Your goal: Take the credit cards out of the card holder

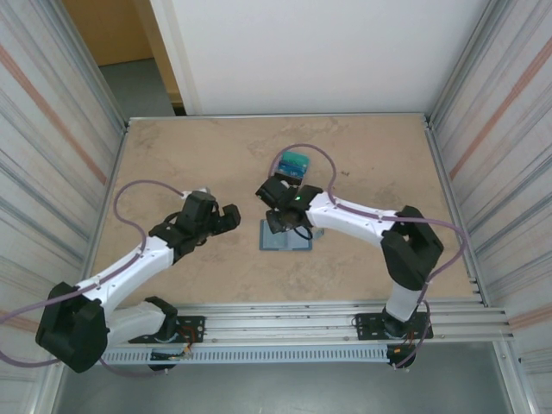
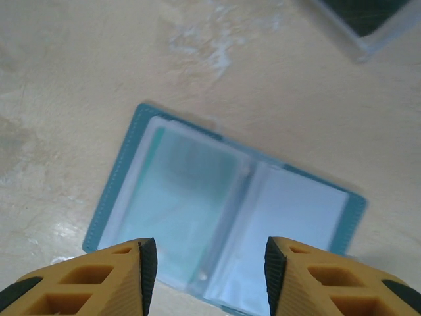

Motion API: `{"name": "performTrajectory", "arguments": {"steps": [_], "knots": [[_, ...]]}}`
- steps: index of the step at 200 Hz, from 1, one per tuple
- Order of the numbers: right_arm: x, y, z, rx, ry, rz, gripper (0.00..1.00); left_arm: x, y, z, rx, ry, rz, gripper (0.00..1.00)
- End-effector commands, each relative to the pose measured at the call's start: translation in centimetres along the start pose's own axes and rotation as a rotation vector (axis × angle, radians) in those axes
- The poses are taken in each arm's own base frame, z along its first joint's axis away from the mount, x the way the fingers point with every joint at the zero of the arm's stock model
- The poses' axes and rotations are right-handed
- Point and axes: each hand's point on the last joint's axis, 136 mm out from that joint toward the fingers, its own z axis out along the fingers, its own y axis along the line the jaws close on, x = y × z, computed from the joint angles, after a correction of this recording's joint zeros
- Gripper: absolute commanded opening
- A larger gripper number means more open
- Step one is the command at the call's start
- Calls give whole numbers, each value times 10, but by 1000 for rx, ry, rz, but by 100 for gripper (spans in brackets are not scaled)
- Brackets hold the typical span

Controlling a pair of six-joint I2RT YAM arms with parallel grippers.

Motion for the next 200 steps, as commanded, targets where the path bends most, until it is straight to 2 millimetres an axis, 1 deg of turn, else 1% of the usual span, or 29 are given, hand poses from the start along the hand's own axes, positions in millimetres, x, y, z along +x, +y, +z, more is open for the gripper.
{"name": "performTrajectory", "arguments": {"steps": [1, 11, 32, 45, 73, 140, 161, 183, 200], "knots": [[8, 16, 16, 50, 45, -6, 49, 4, 23, -1, -74, -14, -64, 99], [10, 24, 22, 57, 60, -28, 49, 5, 29, -1, -84, -12, -86, 98], [15, 34, 34, 64, 86, -43, 49, 8, 39, -1, -99, -6, -125, 99], [18, 36, 40, 65, 98, -37, 49, 10, 44, -1, -105, -4, -137, 99], [21, 31, 44, 76, 110, -26, 48, 12, 49, -3, -114, -3, -141, 99], [35, 29, 45, 46, 139, -2, 48, 14, 46, -2, -90, 5, -143, 99], [41, 26, 48, 52, 154, 2, 48, 13, 44, -1, -83, 4, -143, 99], [47, 27, 53, 41, 170, 5, 48, 12, 44, -1, -85, 4, -140, 99], [49, 28, 56, 36, 181, 9, 45, 11, 42, -1, -80, 3, -138, 99]]}}
